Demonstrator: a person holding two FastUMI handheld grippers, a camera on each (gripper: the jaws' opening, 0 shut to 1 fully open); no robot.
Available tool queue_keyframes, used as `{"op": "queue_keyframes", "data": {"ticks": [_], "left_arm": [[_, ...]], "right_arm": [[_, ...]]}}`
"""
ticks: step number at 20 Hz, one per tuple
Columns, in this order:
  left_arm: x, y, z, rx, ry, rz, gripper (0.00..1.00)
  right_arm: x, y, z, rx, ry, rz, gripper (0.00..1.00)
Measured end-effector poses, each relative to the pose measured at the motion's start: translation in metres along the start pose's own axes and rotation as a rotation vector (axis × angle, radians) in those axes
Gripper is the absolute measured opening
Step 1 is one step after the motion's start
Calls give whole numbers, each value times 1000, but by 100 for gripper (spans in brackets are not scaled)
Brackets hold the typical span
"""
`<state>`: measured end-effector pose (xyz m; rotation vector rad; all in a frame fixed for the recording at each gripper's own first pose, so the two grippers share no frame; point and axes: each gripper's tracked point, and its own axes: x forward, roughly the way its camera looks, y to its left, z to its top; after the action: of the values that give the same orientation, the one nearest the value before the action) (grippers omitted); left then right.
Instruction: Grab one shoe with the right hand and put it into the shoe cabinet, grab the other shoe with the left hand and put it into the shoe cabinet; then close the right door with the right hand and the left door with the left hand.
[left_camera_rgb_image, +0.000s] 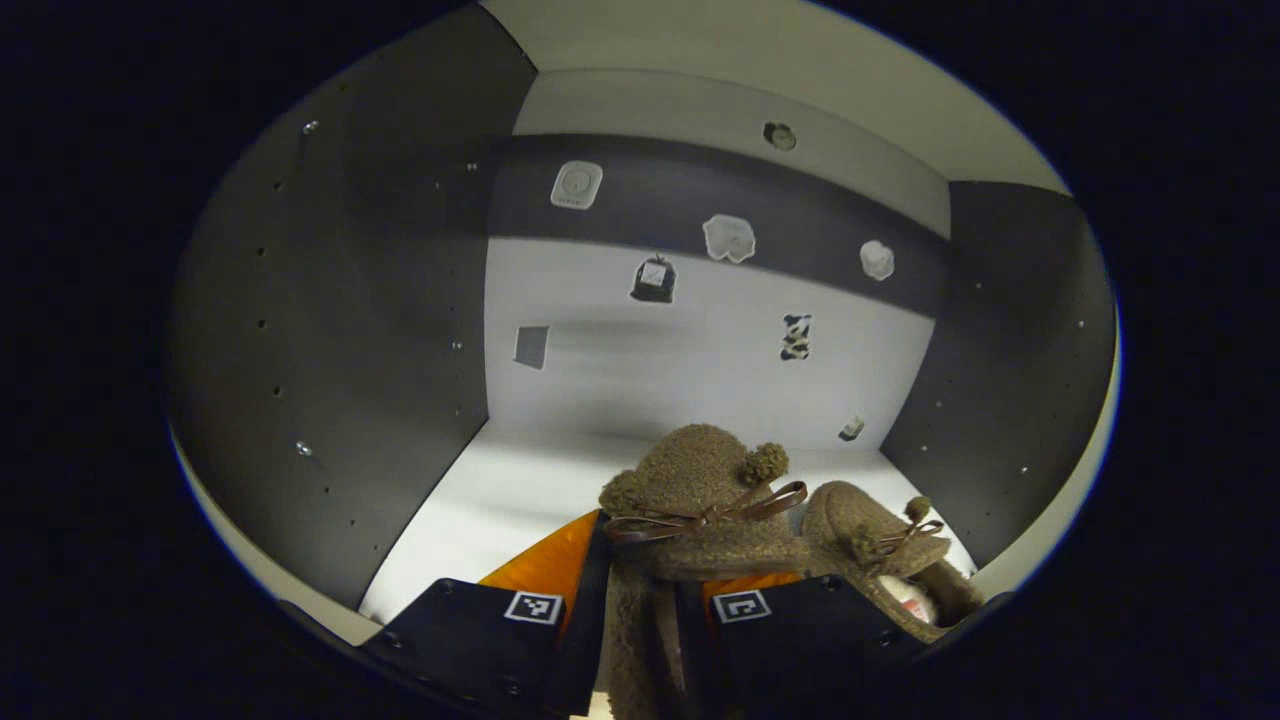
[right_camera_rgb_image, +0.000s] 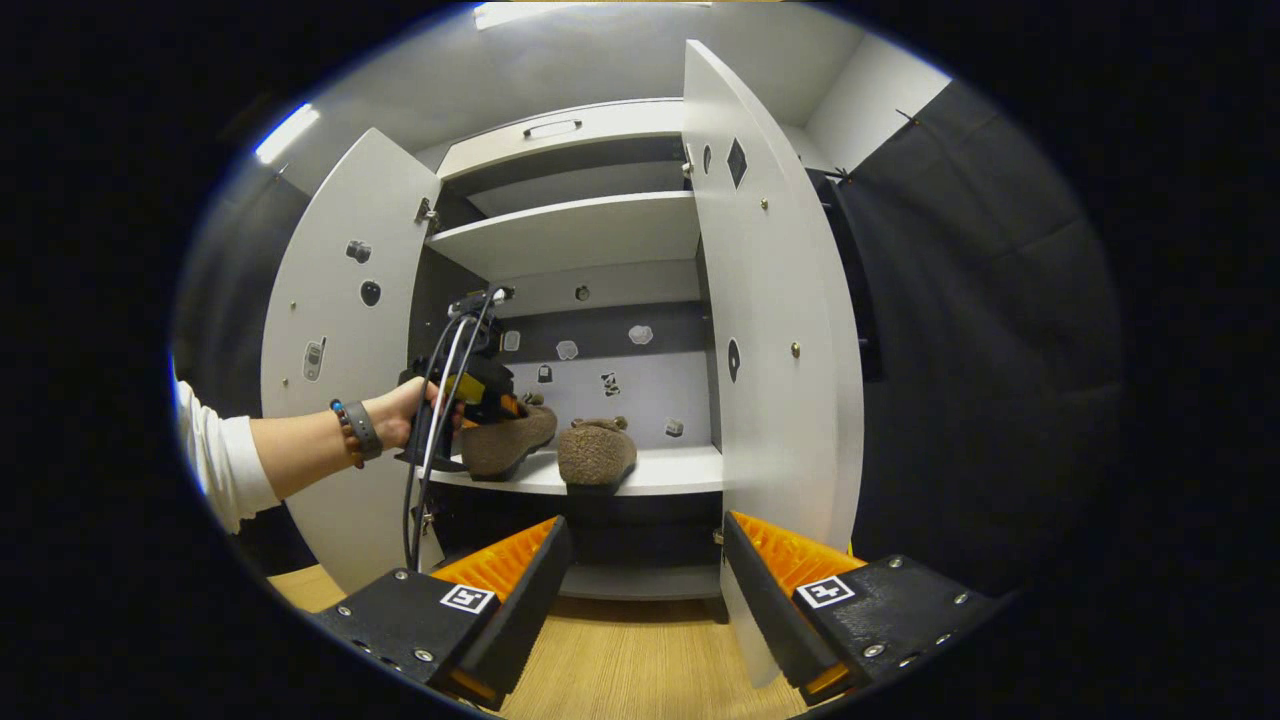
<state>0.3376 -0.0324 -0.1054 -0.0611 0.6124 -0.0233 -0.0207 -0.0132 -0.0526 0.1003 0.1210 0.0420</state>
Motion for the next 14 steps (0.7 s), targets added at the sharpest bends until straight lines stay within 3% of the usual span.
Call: {"op": "queue_keyframes", "data": {"ticks": [2,3,6,7,8,9,11,13,14], "left_arm": [[8,0,-9,-26,34,4,42],[11,0,-12,-35,40,-1,41],[15,5,-18,-80,54,-9,42],[13,10,-18,-83,54,-4,50],[13,12,-20,-82,56,-6,65],[11,13,-20,-83,57,-15,63],[10,16,-21,-91,54,-16,83],[4,18,-19,-98,47,-17,94],[-2,18,-16,-91,41,-14,95]], "right_arm": [[0,-1,4,0,-14,-1,98],[1,-3,4,0,-19,-6,94],[2,1,-1,8,-13,5,94],[3,1,-3,6,-8,6,94],[5,1,-6,4,-3,9,94],[6,3,-5,5,-2,13,94],[8,5,-3,10,-9,21,94],[9,7,-3,15,-12,28,94],[9,7,-3,16,-12,30,94]]}}
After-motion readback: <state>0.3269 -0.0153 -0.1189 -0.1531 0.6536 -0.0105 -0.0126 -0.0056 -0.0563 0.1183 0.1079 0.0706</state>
